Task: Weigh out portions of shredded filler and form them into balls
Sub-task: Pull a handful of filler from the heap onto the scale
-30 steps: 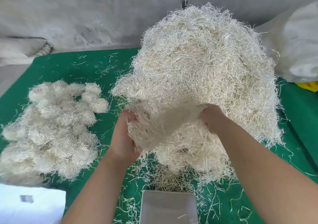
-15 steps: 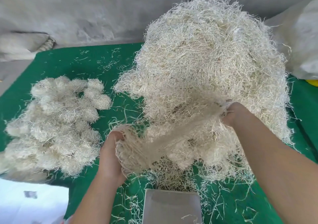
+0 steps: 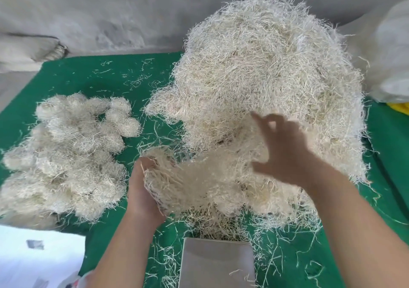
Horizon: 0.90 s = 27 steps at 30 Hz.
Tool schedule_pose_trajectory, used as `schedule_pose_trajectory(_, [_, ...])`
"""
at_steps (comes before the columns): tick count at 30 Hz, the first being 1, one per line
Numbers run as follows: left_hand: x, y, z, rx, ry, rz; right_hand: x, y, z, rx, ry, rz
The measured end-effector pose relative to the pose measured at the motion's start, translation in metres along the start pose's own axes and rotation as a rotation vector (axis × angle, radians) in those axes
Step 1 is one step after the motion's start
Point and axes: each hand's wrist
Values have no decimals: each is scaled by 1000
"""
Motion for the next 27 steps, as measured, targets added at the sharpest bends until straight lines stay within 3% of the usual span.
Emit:
schedule_pose_trajectory(2, [0, 9, -3, -40, 98, 78, -26, 24, 33, 124, -221, 131])
schedule_pose_trajectory(3, [0, 13, -4, -63, 141, 134, -31, 38, 47, 132, -226, 210])
schedule_pose_trajectory(6, [-1, 20, -6, -141, 208, 311, -18, 57, 61, 388, 36, 463])
schedule_pose_trajectory(8, [-5, 20, -9, -136, 191, 358, -4, 58, 53, 573, 213, 424])
schedule_pose_trajectory(10, [-8, 15, -7, 94, 87, 264, 4, 55, 40, 852, 397, 374])
schedule_pose_trajectory(13, [-15, 16, 3, 788, 8, 168, 19, 49, 24, 1159, 615, 444])
schedule_pose_trajectory(15, [-18, 14, 9, 1013, -94, 356, 34, 48, 18, 1255, 669, 433])
schedule_pose_trajectory(17, [-21, 6, 18, 1131, -313, 574, 50, 41, 11, 1499, 786, 334])
schedule_pose_trajectory(18, [-22, -1, 24, 1165, -381, 632, 57, 38, 4, 1616, 839, 263])
schedule_pose_trajectory(20, [-23, -15, 35, 1195, -371, 595, 69, 35, -9, 1760, 843, 168])
schedule_pose_trajectory(22, [-19, -29, 44, 1207, -310, 457, 69, 33, -14, 1692, 782, 123])
schedule_pose_trajectory(25, [-16, -48, 46, 1231, -296, 297, 67, 39, -19, 1218, 722, 57])
schedule_pose_trajectory(27, [-17, -63, 41, 1226, -245, 186, 72, 39, -28, 1070, 756, 12])
Point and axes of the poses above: each hand's wrist, its own x-axis towards the middle knuckle, its own y-axis out of the palm, z = x × y, and after that the axes turned 10 degrees about y, right-handed
